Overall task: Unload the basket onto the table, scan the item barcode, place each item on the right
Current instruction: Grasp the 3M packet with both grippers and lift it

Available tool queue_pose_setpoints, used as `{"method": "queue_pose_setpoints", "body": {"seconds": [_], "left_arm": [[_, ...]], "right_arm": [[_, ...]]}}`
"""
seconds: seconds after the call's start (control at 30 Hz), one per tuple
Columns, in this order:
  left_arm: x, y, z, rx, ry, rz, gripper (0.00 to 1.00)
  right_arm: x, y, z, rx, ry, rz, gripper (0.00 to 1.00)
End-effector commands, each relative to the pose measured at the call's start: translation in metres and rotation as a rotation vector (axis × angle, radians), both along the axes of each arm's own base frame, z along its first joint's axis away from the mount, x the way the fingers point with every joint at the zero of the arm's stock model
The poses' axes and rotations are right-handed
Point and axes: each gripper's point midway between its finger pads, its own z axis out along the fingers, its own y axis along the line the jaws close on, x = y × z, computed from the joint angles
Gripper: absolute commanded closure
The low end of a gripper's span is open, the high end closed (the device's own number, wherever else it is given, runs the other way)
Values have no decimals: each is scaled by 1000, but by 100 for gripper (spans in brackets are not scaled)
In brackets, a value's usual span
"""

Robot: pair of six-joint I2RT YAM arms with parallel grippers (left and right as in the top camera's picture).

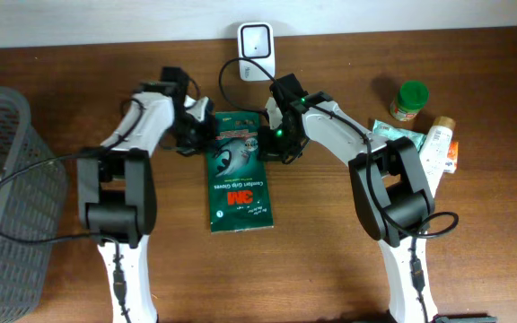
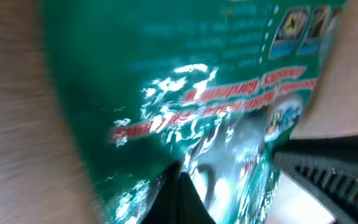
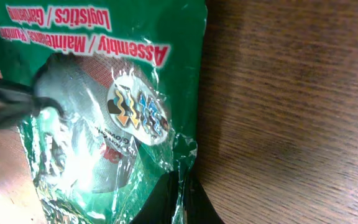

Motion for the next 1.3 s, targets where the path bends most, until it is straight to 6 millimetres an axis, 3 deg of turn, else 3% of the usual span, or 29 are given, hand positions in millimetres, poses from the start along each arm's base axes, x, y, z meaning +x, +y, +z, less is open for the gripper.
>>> {"method": "queue_pose_setpoints", "body": {"seconds": [0.0,0.17,0.23,0.3,0.37,0.5,0.63,0.7,0.83,0.87,0.93,0.97,1.1,1.2,1.27], "left_arm": [[-13,-1,-14,36,68,78,100],[-13,7,-20,70,63,83,100],[-8,4,-12,57,31,51,100],[3,3,16,52,-48,-20,100],[-1,10,20,96,-49,-42,100],[1,14,6,141,-51,-50,100],[-7,14,-27,157,24,-53,100],[-15,9,-45,129,81,-53,100],[-30,1,-76,75,176,-55,100],[-31,2,-78,60,184,-49,100],[-30,1,-78,57,180,-48,100],[-30,1,-78,57,181,-48,100],[-30,1,-78,57,183,-48,100],[-30,1,-78,57,183,-48,100],[-30,1,-76,57,183,-48,100]], "right_arm": [[2,-6,4,17,4,-11,86],[-1,-20,22,196,56,34,58],[-4,-25,21,192,68,44,57],[-7,-26,21,188,69,63,56],[-7,-27,20,185,68,61,56],[-7,-27,20,185,69,61,56],[-12,-28,18,180,85,67,56],[-25,-26,5,178,119,73,56],[-74,6,-13,379,248,84,55],[-80,18,-14,411,257,92,55],[-74,32,-12,430,213,104,55],[-71,35,-11,436,197,109,56],[-48,38,-9,448,131,62,75],[-33,30,-4,448,100,34,93],[-23,21,6,449,76,17,96]]}}
